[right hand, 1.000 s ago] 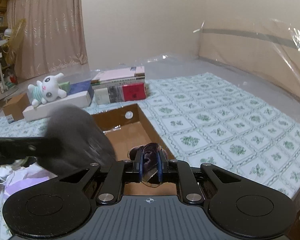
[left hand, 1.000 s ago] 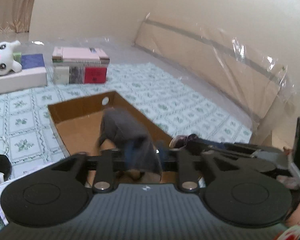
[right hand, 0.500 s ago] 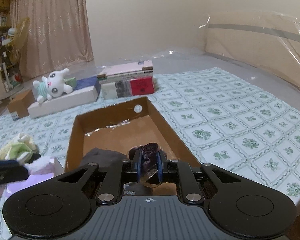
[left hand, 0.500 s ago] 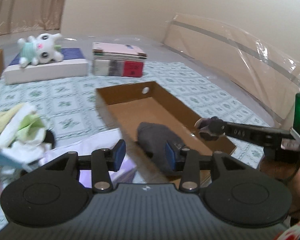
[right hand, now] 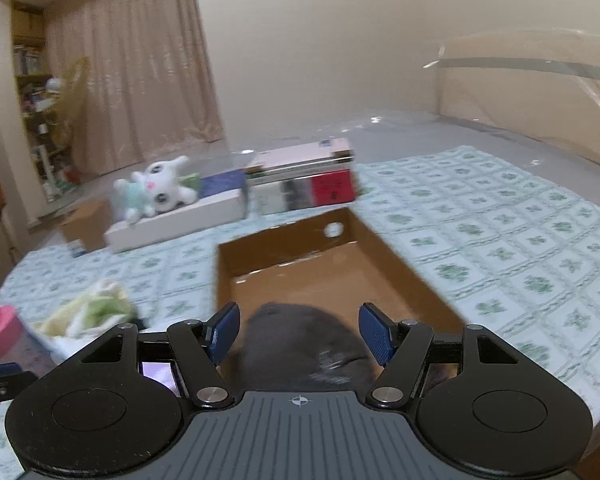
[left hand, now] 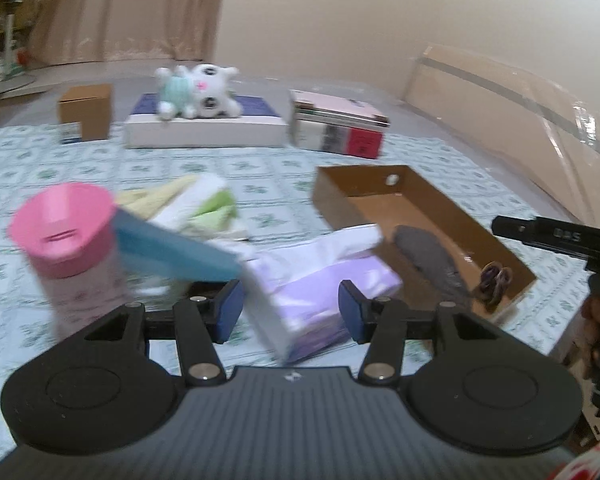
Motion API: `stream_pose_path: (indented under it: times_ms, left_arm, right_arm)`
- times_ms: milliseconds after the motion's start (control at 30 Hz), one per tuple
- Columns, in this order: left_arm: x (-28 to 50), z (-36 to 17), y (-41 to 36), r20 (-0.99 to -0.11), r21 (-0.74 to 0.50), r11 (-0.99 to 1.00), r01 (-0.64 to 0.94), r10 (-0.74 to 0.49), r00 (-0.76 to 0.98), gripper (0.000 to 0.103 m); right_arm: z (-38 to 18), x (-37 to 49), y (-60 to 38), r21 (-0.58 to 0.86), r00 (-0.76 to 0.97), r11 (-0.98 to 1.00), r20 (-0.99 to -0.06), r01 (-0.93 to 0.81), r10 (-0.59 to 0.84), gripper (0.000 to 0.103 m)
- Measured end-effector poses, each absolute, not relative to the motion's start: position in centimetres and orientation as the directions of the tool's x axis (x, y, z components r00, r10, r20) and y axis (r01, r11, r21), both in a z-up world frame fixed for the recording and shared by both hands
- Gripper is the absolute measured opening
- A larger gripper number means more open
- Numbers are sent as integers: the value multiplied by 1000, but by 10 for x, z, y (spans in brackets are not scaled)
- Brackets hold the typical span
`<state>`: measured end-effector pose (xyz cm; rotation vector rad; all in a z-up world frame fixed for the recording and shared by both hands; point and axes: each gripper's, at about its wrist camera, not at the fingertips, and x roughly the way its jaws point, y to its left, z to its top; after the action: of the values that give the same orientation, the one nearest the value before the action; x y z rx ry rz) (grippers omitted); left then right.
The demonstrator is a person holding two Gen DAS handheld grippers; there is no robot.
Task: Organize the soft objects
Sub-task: 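Lower the scrunchie into the cardboard box and open the right gripper, then grasp the blue surgical mask by its edge with the right gripper and lift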
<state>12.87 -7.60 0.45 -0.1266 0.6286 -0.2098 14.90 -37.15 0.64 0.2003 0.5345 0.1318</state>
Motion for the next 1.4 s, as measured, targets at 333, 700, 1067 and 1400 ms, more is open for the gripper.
stream_pose_path:
  times_ms: [333, 700, 1067, 1400]
  left_arm:
    - [89, 9, -20, -572, -139, 988, 63, -133, 809, 48]
    - [67, 16, 8, -550, -158, 987, 36, -118, 827, 49]
    - [68, 14, 13, -550, -157, 987, 41, -122, 826, 50]
    - [76, 12, 24, -557, -133, 987, 93, -152, 816, 50]
  right_arm:
    - [14, 124, -299, 217, 824, 957, -493, -194, 278, 66]
    - [22, 113, -254, 170, 801, 947, -506, -271, 320, 66]
    - [14, 121, -235, 143, 775, 941, -536, -306, 334, 66]
    - [10, 134, -205, 74, 720, 885, -552, -461, 421, 66]
